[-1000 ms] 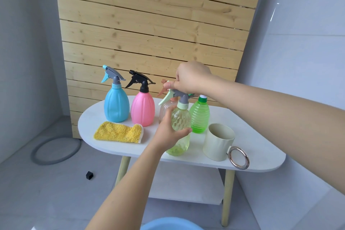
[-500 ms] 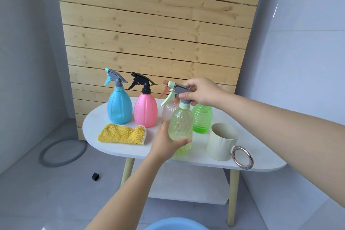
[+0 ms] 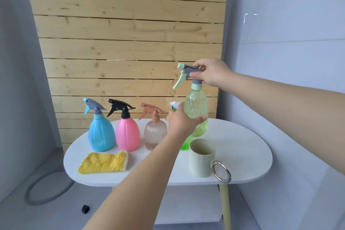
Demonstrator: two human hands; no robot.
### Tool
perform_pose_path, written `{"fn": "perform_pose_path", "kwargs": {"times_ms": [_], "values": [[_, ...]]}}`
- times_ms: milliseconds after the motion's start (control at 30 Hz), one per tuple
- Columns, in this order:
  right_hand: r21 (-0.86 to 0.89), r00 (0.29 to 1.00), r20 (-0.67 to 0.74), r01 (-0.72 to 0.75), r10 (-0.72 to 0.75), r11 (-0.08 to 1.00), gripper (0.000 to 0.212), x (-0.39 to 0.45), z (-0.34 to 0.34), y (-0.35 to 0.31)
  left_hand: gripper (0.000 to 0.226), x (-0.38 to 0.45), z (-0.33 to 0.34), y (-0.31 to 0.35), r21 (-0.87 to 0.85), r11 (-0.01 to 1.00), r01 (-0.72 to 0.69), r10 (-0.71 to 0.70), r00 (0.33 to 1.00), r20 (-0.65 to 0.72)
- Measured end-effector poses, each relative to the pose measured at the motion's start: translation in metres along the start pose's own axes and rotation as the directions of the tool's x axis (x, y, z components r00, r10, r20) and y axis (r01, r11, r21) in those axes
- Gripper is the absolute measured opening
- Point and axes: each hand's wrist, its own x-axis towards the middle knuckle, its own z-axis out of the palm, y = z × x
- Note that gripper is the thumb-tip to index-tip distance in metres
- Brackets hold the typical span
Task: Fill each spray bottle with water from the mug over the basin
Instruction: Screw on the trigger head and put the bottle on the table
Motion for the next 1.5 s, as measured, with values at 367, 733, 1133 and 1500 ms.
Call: {"fn": "perform_pose_path", "kwargs": {"times_ms": [367, 733, 1133, 1500], "values": [[0.033, 0.993, -0.005, -0.114, 0.115, 0.993, 0.014, 0.006, 0.037, 0.108, 0.055, 0.028, 0.077, -0.008, 0.047, 0.999, -0.011, 0.007, 0.997, 0.073], [0.072, 0.983, 0.033, -0.180, 0.178, 0.981, 0.020, 0.012, 0.070, 0.134, 0.048, 0.045, 0.092, -0.022, 0.221, 0.975, 0.002, -0.044, 0.981, 0.186], [0.117, 0.944, -0.030, -0.323, 0.328, 0.939, 0.057, -0.008, 0.085, 0.146, 0.056, 0.042, 0.091, -0.014, 0.287, 0.958, -0.026, -0.039, 0.975, 0.219], [0.092, 0.925, 0.033, -0.379, 0.378, 0.921, 0.075, -0.010, 0.077, 0.162, 0.071, 0.051, 0.100, -0.012, 0.301, 0.952, -0.051, -0.054, 0.943, 0.329]]}}
